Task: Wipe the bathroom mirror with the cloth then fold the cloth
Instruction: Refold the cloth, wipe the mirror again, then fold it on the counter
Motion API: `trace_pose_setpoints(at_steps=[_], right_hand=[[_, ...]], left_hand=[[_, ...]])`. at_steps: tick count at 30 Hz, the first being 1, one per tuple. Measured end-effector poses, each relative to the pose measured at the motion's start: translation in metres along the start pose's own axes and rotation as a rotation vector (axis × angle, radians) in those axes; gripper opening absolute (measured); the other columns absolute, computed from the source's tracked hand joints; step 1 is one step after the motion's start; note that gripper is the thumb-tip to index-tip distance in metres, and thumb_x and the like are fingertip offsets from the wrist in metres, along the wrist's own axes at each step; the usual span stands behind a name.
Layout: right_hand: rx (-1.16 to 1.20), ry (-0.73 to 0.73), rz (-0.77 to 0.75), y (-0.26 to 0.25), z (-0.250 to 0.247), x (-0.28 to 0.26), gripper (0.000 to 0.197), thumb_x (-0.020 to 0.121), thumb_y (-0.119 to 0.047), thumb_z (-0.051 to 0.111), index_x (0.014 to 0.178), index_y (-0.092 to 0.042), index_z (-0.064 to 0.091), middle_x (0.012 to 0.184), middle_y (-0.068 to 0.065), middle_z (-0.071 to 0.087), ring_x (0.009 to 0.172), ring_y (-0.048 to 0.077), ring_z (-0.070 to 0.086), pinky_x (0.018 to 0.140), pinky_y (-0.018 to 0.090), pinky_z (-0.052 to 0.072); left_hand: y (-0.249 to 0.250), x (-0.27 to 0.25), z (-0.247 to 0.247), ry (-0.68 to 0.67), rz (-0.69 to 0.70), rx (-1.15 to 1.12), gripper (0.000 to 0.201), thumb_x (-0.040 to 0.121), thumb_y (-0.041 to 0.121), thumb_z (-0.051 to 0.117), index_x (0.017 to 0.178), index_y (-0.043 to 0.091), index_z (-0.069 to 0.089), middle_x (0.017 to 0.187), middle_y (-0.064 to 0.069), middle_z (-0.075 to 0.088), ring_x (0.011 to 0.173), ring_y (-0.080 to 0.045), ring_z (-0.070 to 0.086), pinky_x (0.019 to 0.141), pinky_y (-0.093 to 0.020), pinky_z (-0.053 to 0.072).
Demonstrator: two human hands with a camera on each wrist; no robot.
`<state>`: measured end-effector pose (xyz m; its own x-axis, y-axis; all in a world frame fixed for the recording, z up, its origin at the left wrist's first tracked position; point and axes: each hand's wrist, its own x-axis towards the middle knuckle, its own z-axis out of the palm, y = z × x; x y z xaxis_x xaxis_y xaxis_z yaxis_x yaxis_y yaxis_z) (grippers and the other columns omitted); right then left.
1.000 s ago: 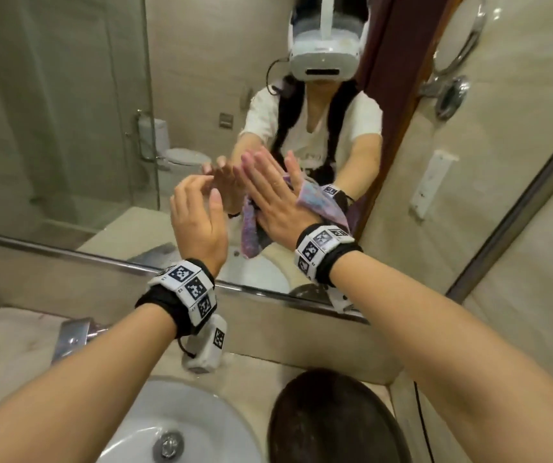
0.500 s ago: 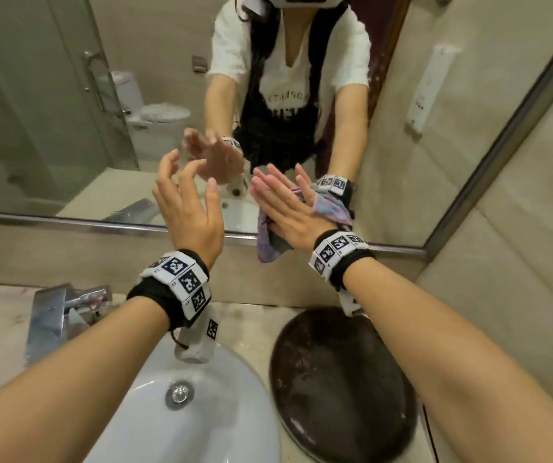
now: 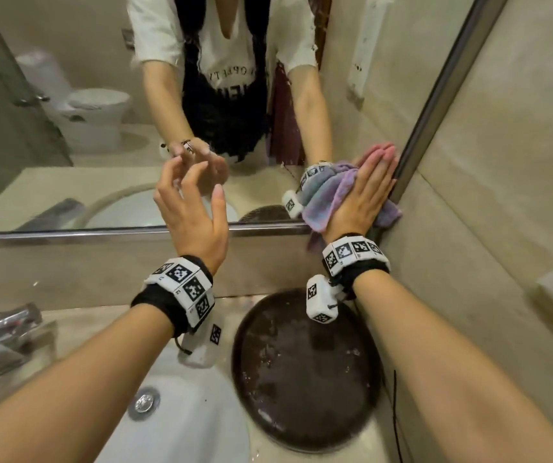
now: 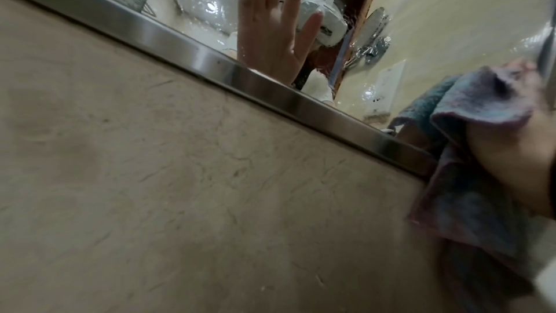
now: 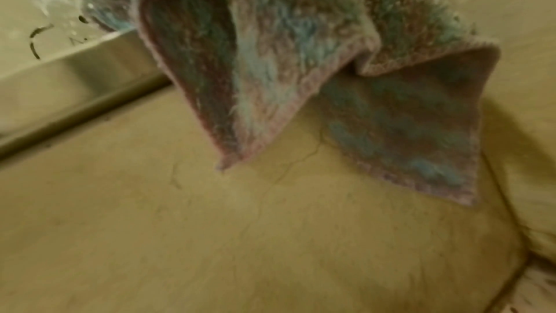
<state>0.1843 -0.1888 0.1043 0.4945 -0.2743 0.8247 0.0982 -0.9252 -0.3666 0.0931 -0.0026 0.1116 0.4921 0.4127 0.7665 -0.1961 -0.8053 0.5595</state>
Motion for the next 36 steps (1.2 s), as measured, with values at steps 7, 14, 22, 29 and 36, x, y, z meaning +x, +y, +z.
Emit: trace_pose_setpoints(at_steps=[7, 14, 22, 29, 36], right_hand=[[0.093, 0.080, 0.150, 0.003, -0.013, -0.009, 0.045, 0.085, -0.027, 0.060, 0.127, -0.009, 0.053, 0.126, 0.019, 0.055, 0.115, 0.030, 0.046, 0.097, 0.037, 0.034], [0.461, -0.298, 0.656, -0.006, -0.042, -0.014, 0.015, 0.086, -0.012, 0.054, 0.095, -0.014, 0.043, 0.104, 0.015, 0.059, 0.088, 0.029, 0.057, 0.065, 0.031, 0.039], [0.647, -0.393, 0.933, -0.047, -0.058, -0.021, 0.037, 0.094, -0.010, 0.039, 0.129, -0.001, 0.046, 0.119, 0.026, 0.058, 0.107, 0.039, 0.058, 0.087, 0.036, 0.048], [0.524, -0.656, 0.726, -0.122, -0.058, -0.066, 0.054, 0.099, -0.011, 0.031, 0.147, 0.003, 0.009, 0.154, 0.023, 0.016, 0.139, 0.037, 0.023, 0.114, 0.041, 0.022], [0.672, -0.861, 0.638, -0.201, -0.060, -0.112, 0.057, 0.097, -0.010, 0.038, 0.147, 0.002, 0.012, 0.152, 0.023, 0.020, 0.140, 0.035, 0.023, 0.116, 0.039, 0.019]], left_hand=[[-0.005, -0.004, -0.007, -0.040, -0.043, 0.035, 0.034, 0.090, 0.024, 0.044, 0.117, 0.006, 0.053, 0.123, -0.021, 0.045, 0.106, -0.020, 0.031, 0.092, -0.031, 0.032], [-0.015, -0.004, -0.029, -0.075, -0.029, -0.017, 0.033, 0.091, 0.025, 0.043, 0.117, 0.008, 0.054, 0.122, -0.018, 0.046, 0.106, -0.019, 0.034, 0.093, -0.030, 0.031], [-0.025, 0.005, -0.061, -0.068, -0.004, -0.045, 0.031, 0.091, 0.023, 0.045, 0.115, 0.008, 0.055, 0.126, -0.017, 0.045, 0.108, -0.019, 0.035, 0.095, -0.030, 0.031], [-0.048, 0.013, -0.104, -0.056, 0.004, -0.063, 0.030, 0.091, 0.022, 0.044, 0.115, 0.007, 0.055, 0.126, -0.017, 0.045, 0.113, -0.024, 0.041, 0.100, -0.025, 0.027], [-0.078, 0.011, -0.139, -0.084, -0.008, -0.007, 0.032, 0.092, 0.025, 0.042, 0.115, 0.007, 0.054, 0.126, -0.018, 0.045, 0.116, -0.026, 0.040, 0.101, -0.032, 0.029]])
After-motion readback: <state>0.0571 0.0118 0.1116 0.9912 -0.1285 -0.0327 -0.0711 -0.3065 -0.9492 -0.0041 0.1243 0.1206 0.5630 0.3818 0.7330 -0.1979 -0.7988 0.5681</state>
